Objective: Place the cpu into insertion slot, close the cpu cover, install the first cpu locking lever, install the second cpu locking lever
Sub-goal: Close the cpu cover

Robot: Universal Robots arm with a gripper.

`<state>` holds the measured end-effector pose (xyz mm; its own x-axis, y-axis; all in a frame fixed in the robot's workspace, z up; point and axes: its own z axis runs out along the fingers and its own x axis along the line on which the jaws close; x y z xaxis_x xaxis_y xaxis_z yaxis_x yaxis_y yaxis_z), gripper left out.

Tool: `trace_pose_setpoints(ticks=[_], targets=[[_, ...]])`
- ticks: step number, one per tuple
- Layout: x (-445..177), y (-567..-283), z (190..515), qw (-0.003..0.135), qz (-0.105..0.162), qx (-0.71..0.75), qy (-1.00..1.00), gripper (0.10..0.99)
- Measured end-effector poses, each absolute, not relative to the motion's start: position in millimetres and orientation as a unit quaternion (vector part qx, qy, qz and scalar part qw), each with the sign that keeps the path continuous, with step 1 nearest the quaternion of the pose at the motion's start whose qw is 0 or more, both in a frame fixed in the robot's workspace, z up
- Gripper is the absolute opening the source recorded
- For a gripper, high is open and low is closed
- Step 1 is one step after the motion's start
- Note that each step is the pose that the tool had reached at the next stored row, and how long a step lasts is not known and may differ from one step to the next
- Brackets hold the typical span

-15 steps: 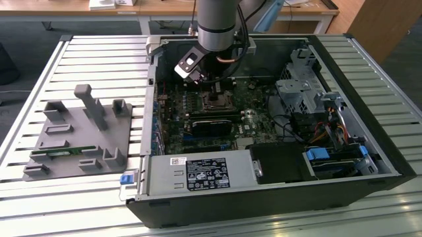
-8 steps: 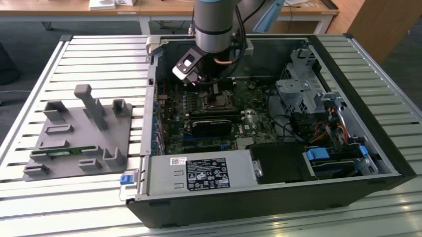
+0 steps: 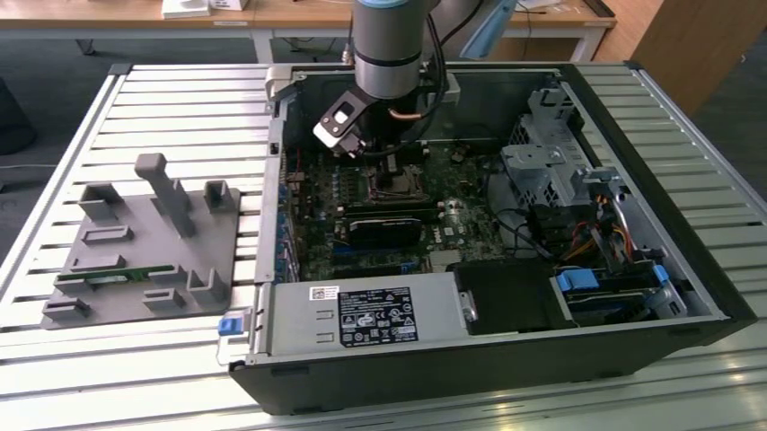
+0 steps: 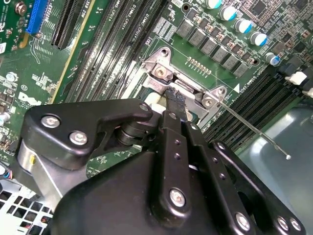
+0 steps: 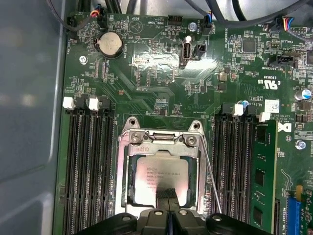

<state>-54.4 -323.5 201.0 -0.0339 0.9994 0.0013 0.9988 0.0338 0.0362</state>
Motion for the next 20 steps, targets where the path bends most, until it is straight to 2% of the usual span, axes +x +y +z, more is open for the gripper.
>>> trace_pose_setpoints(ticks=[20], targets=[[-56.2, -323.5, 199.1, 0.012, 0.013, 0.695, 0.719, 0.106]])
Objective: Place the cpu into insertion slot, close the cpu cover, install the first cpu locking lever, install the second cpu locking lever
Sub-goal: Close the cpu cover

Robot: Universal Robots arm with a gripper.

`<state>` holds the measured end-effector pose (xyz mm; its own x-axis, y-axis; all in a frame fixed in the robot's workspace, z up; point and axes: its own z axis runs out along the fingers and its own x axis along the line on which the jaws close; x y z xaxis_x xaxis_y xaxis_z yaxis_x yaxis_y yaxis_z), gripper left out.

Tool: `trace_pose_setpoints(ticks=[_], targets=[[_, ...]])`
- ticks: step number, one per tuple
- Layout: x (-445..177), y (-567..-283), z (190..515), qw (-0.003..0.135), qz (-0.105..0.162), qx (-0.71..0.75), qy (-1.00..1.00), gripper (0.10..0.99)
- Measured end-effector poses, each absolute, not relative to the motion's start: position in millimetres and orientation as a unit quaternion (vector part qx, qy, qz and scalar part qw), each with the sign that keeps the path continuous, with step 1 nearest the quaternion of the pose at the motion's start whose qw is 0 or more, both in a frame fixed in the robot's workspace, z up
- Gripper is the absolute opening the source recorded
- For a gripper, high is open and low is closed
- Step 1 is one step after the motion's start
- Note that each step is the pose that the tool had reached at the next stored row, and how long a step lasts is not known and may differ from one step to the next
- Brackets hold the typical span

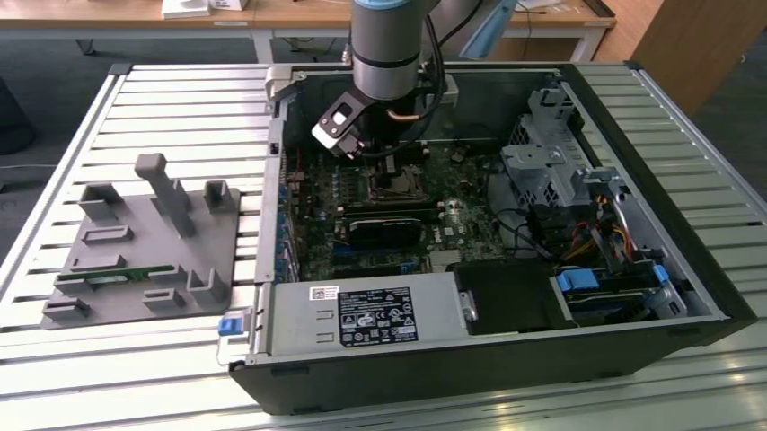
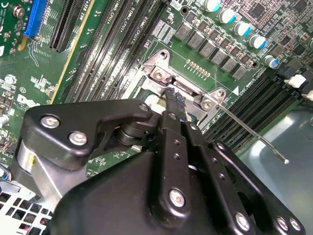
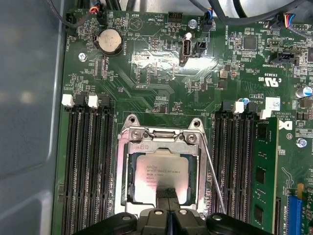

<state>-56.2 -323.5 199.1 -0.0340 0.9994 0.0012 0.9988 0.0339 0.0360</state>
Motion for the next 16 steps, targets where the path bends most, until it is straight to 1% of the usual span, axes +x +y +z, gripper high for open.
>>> trace_pose_setpoints(ticks=[7, 16], targets=[[-56, -323, 206, 0.012, 0.014, 0.695, 0.719, 0.106], [-44, -323, 207, 0.01, 0.012, 0.695, 0.719, 0.106]])
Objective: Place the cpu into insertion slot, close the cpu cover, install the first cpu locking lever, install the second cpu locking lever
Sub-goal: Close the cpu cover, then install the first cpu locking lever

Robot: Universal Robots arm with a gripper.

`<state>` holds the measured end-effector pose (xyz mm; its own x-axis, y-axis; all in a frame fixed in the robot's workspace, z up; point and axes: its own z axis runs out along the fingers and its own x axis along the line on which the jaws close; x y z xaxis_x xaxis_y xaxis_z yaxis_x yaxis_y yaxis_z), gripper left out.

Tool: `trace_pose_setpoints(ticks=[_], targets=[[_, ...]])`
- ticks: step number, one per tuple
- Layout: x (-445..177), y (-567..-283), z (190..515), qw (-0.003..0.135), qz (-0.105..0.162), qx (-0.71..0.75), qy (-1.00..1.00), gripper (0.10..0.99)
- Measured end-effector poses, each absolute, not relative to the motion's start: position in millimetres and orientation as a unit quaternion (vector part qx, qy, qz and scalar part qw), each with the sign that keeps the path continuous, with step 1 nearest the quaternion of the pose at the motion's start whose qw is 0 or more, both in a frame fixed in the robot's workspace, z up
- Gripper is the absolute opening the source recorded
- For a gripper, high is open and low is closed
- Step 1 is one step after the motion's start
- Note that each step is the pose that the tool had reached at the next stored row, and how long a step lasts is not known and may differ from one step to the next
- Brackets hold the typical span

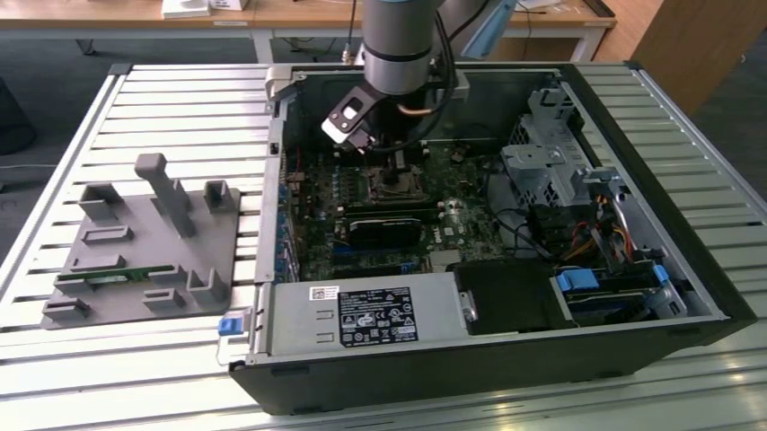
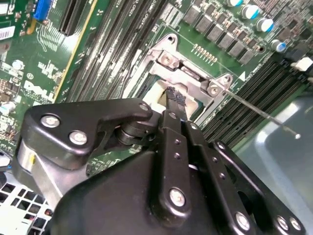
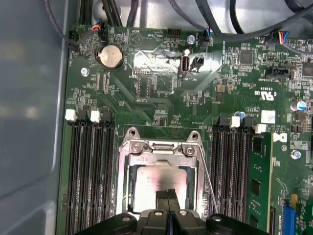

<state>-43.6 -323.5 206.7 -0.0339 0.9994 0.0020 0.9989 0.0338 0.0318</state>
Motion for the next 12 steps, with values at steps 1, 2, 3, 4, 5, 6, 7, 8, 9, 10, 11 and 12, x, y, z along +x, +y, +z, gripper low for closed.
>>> trace_pose_setpoints(ticks=[1, 2, 3, 4, 5, 6, 7, 8, 9, 10, 11, 12], targets=[[-42.9, -323.5, 206.6, 0.01, 0.012, 0.695, 0.719, 0.106], [-42.5, -323.5, 206.6, 0.01, 0.012, 0.695, 0.719, 0.106], [-42.1, -323.5, 206.6, 0.01, 0.012, 0.695, 0.719, 0.106], [-41.5, -323.5, 206.6, 0.01, 0.012, 0.695, 0.719, 0.106], [-41.2, -323.5, 206.6, 0.01, 0.012, 0.695, 0.719, 0.106], [-40.7, -323.5, 206.6, 0.01, 0.012, 0.695, 0.719, 0.106], [-40.1, -323.5, 206.6, 0.01, 0.012, 0.695, 0.719, 0.106], [-39.6, -323.5, 206.6, 0.01, 0.012, 0.695, 0.719, 0.106], [-39.2, -323.5, 206.6, 0.01, 0.012, 0.695, 0.719, 0.106], [-38.8, -323.5, 206.6, 0.01, 0.012, 0.695, 0.719, 0.106], [-38.6, -323.5, 206.6, 0.01, 0.012, 0.695, 0.719, 0.106], [-38.6, -323.5, 206.6, 0.01, 0.012, 0.695, 0.719, 0.106]])
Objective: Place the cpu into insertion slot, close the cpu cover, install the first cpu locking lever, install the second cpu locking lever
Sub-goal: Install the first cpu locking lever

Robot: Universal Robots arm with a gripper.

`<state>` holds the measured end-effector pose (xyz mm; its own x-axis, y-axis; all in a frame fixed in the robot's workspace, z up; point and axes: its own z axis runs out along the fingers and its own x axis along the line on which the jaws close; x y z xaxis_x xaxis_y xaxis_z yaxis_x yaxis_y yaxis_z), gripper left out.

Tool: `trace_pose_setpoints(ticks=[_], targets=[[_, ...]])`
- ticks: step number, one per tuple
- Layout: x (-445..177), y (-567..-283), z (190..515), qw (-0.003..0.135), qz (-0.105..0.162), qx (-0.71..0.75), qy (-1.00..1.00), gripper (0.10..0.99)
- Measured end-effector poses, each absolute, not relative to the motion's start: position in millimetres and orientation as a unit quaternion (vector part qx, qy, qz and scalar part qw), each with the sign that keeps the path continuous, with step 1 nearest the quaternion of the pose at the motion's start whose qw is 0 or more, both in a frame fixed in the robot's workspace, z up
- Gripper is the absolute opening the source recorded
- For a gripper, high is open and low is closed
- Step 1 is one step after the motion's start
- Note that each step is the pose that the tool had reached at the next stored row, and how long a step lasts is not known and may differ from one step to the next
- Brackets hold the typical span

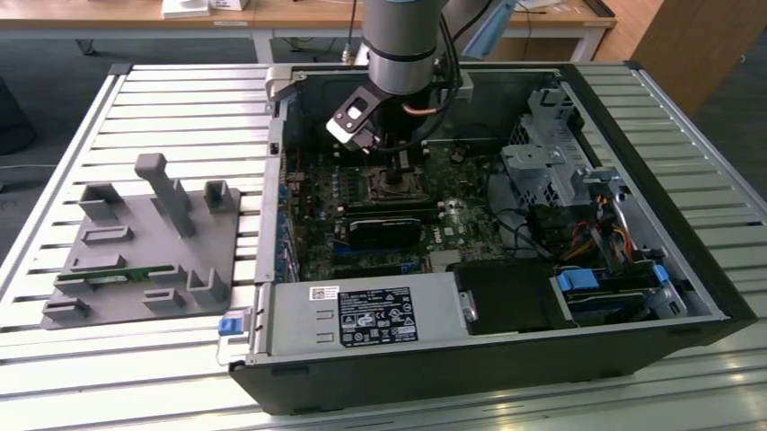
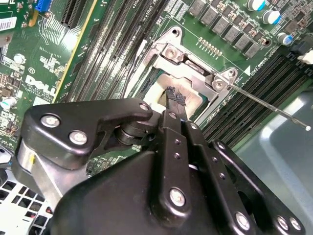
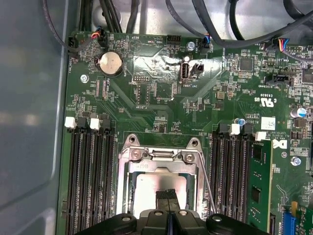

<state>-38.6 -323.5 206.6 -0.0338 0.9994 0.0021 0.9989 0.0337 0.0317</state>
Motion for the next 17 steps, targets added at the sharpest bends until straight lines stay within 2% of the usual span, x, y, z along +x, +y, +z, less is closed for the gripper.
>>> trace_pose_setpoints(ticks=[17], targets=[[-38, -323, 217, 0.01, 0.012, 0.695, 0.719, 0.106]])
